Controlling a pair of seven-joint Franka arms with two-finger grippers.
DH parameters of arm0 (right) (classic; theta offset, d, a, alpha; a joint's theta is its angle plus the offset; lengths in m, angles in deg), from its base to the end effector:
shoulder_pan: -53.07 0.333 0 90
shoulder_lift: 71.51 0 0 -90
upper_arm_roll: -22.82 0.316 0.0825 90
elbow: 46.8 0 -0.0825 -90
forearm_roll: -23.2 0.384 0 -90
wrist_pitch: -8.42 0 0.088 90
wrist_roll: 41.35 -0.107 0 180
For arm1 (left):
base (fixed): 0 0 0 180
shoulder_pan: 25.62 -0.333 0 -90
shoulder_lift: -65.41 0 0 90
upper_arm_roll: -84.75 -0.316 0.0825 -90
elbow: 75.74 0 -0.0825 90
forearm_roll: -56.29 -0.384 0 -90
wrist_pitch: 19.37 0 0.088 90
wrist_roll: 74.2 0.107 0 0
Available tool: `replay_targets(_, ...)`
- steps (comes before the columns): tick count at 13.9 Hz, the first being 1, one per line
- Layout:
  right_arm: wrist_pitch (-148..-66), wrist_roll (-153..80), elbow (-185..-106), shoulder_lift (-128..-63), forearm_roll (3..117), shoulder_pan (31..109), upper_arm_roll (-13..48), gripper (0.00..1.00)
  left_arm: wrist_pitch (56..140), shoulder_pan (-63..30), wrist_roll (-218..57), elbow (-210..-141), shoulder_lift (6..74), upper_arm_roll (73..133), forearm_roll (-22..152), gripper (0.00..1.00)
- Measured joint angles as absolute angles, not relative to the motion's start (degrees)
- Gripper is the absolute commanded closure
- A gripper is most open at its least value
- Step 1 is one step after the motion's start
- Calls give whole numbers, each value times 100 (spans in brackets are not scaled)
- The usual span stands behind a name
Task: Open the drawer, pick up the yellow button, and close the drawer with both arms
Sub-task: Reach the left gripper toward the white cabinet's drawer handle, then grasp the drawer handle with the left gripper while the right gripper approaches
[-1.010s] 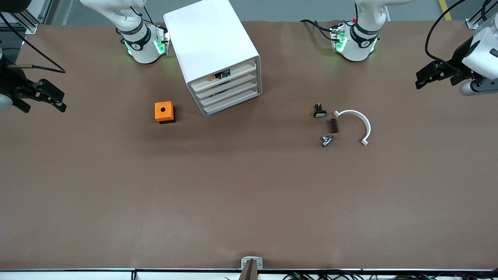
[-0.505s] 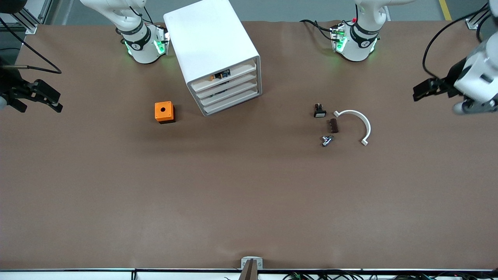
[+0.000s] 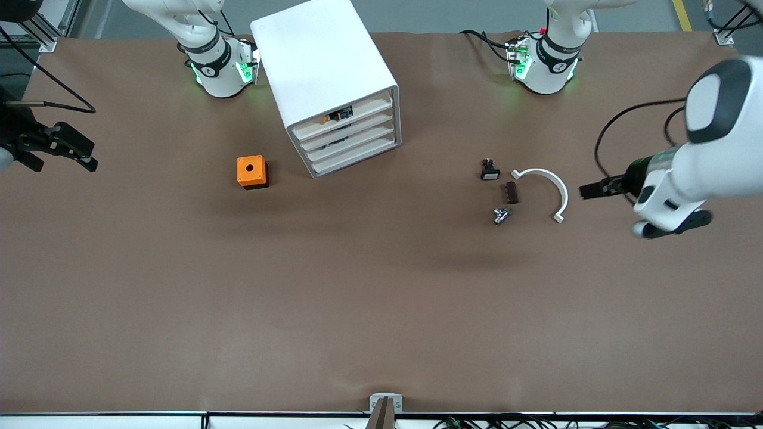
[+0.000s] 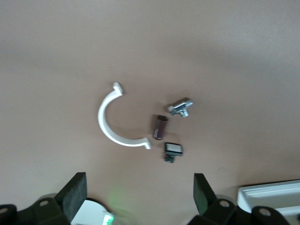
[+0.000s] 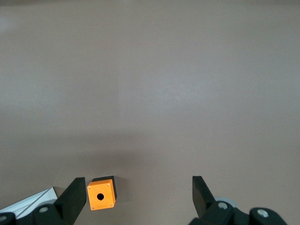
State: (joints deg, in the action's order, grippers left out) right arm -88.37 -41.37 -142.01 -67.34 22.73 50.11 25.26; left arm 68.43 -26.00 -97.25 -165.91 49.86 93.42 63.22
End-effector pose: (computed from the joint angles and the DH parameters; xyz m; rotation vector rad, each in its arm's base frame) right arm 0.5430 -0.0049 0.6320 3.1259 -0.0138 0.1568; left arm 0.5998 -0.0921 0.4648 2.9975 0.4087 -0.5219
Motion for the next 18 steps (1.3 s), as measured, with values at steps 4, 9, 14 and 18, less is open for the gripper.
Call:
replay_targets(4,-8837,-4137,-14203,-6735,2276,5011,2528,0,6847,-1924,-11142,-16475,4503,9360,6576,0)
replay_targets(9,-8832,-4137,-14215,-6742,2276,5011,2528,0,6924,-1072,-13280,-15839,3545,9372,6609,0)
replay_targets(14,-8826,-4138,-14262,-6761,2276,5007,2525,0,6931,-755,-14385,-15663,3135,9372,6810,0)
replay_targets(18,-8801,-4339,-14277,-6770,2302,5022,2551,0,6945,-430,-15944,-15656,2852,9375,7388,0)
